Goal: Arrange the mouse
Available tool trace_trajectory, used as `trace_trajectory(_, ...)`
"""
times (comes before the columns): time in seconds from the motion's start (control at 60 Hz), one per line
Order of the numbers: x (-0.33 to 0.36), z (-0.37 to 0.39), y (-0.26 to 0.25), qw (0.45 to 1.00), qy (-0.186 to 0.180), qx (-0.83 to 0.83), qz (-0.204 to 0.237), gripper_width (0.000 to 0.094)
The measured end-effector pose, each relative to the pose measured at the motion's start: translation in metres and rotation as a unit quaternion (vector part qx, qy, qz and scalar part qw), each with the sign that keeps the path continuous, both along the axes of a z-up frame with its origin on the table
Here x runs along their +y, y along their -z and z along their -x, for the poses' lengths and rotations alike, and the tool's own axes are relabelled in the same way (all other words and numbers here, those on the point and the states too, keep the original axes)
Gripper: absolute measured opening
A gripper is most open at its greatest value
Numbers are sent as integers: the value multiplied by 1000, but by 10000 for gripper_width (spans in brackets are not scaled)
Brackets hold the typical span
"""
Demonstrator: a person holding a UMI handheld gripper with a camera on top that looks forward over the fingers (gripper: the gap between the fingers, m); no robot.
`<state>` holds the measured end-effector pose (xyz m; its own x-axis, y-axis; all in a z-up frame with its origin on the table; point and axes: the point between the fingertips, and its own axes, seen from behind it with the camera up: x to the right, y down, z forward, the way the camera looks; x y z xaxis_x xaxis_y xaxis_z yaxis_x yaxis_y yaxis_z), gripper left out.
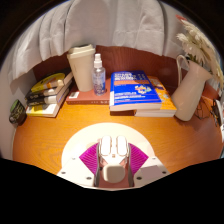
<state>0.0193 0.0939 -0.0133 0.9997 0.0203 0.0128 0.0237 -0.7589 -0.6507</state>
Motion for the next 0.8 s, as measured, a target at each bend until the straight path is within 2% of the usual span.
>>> trace_trajectory(0.017, 4, 0, -4, 1000, 1, 2, -16, 395)
trace_trajectory(0.083, 0, -1, -1, 1000, -3, -2, -12, 416)
trace_trajectory(0.233, 2, -1, -1, 1000, -4, 5, -11, 547)
trace_trajectory(0.267, 0, -6, -2, 1000, 2, 1, -7, 627)
trace_trajectory(0.317, -3, -14, -9, 1000, 12, -9, -7, 794)
trace_trajectory(0.367, -5, -17, -27, 1000, 16, -11, -22, 861)
trace_trajectory(0.6, -70, -16, -135, 996, 5, 23, -84, 858)
trace_trajectory(0.8, -166, -29, -192, 994, -2, 23, -104, 853)
